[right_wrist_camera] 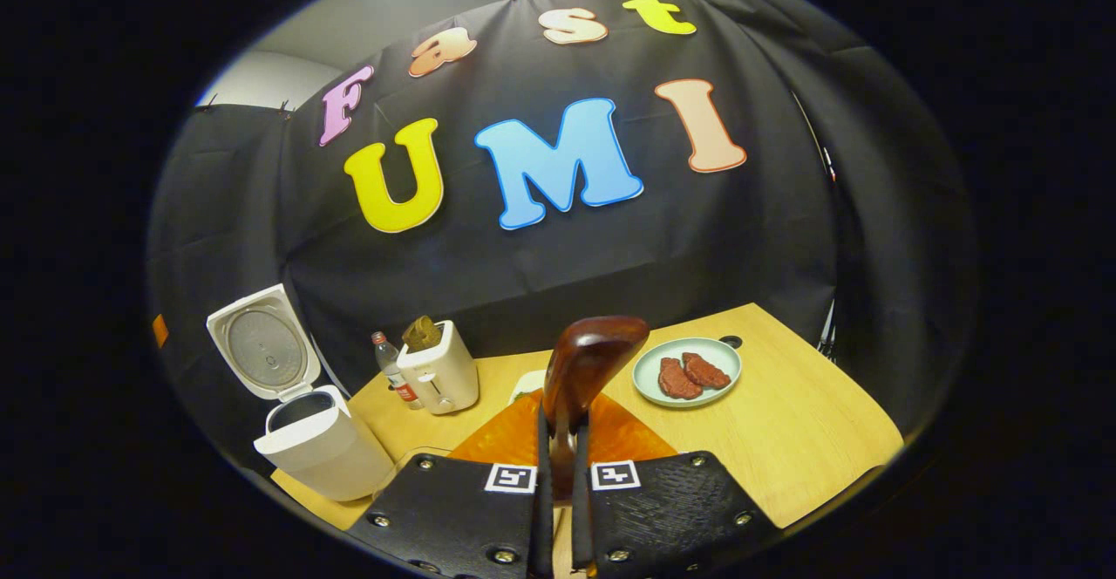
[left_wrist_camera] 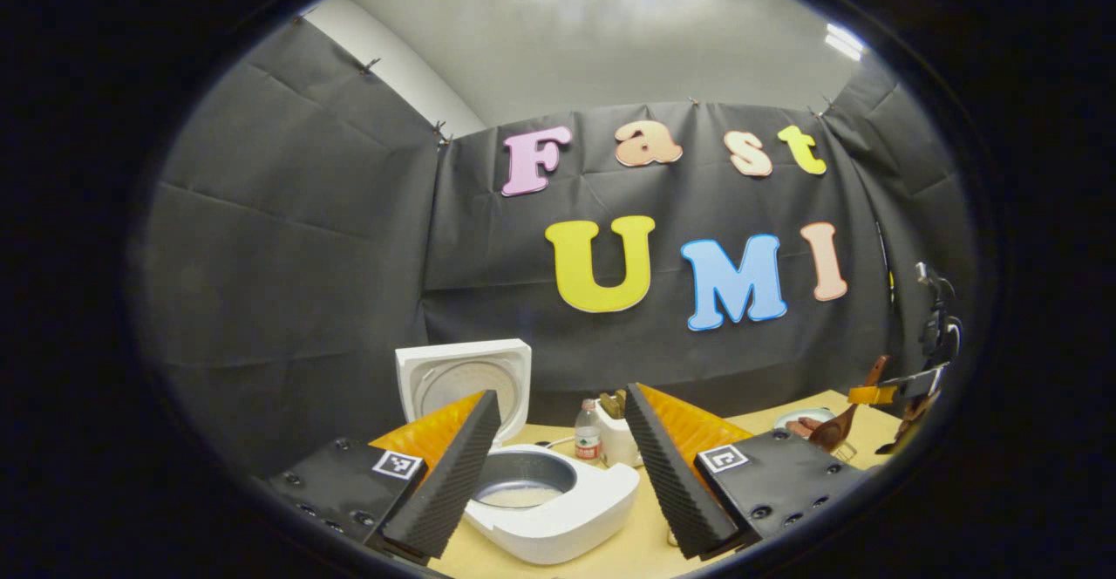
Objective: Close the left gripper, press the button to open the rice cooker; take a wooden spoon from the chopstick holder with the right hand, scoop a spoonful of rice and pour it into the rice cooker, then put the wooden spoon back into the chopstick holder.
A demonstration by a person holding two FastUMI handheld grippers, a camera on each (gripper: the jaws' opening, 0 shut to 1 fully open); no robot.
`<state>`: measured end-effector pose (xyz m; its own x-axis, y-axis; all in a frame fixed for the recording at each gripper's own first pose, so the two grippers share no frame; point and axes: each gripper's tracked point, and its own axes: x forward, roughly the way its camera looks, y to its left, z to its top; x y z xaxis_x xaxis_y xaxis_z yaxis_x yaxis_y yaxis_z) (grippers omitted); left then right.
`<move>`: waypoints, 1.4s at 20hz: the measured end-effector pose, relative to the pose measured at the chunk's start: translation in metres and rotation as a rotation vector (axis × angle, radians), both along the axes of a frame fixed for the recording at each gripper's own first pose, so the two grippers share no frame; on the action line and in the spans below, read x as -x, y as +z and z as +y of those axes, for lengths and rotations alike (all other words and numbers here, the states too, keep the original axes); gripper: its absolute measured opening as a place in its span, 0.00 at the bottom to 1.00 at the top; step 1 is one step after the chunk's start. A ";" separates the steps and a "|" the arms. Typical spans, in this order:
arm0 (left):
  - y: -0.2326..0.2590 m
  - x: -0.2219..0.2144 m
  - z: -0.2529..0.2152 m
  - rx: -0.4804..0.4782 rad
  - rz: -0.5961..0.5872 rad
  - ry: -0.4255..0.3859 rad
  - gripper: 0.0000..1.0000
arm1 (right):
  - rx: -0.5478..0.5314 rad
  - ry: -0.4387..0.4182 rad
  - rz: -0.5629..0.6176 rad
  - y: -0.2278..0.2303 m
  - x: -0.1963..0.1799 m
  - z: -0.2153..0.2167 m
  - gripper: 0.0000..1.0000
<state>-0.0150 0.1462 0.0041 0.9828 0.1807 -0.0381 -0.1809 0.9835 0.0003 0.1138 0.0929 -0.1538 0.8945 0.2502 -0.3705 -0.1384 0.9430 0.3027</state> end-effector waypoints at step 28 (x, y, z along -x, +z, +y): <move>-0.030 0.045 0.073 -0.042 0.084 0.079 0.99 | 0.128 0.165 0.062 -0.127 0.011 0.154 0.09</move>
